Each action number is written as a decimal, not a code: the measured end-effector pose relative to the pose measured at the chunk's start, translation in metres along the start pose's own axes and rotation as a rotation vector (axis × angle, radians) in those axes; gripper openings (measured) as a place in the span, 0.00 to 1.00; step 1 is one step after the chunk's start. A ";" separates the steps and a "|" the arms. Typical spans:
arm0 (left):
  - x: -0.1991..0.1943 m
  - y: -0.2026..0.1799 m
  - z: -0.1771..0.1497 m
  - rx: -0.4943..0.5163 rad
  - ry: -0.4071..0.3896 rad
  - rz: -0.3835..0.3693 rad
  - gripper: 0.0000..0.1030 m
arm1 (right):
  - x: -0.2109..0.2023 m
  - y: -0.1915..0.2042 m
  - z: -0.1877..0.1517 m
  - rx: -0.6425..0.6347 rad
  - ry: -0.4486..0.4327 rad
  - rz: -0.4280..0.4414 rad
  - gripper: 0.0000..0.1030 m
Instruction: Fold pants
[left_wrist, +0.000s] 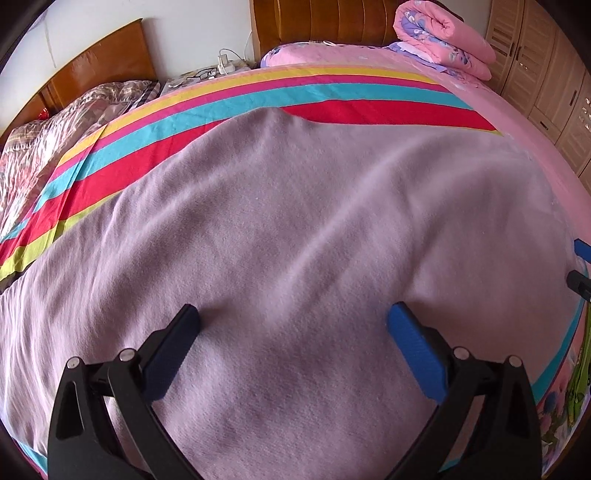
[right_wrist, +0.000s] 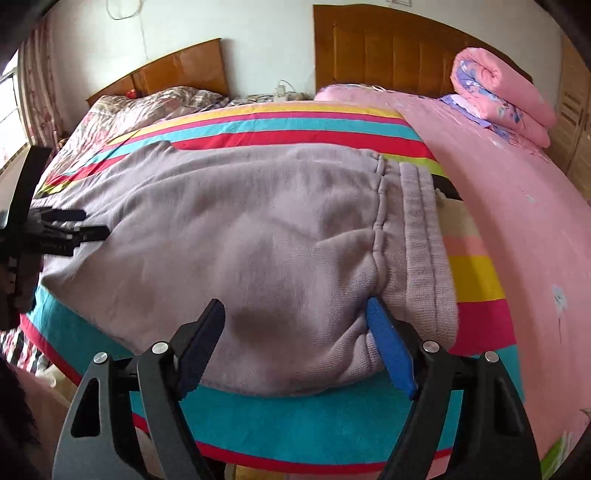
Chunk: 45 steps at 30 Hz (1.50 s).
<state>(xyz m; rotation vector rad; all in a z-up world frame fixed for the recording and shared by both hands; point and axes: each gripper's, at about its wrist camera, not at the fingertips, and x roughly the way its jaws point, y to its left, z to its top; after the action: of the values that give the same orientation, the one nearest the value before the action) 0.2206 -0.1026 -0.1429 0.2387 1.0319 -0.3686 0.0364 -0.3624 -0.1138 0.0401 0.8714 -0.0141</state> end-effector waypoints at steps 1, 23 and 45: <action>0.000 0.000 -0.001 -0.001 -0.003 0.000 0.99 | -0.002 0.004 0.006 0.005 -0.013 -0.010 0.75; -0.028 0.036 -0.024 -0.070 -0.037 -0.110 0.99 | 0.040 0.081 0.041 -0.122 0.071 -0.183 0.83; -0.193 0.404 -0.281 -1.196 -0.542 -0.146 0.79 | 0.041 0.437 0.085 -0.693 -0.102 0.436 0.83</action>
<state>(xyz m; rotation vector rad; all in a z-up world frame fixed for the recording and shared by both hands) 0.0747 0.4037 -0.1065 -0.9675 0.5869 0.1006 0.1404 0.0710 -0.0779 -0.4161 0.7132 0.6862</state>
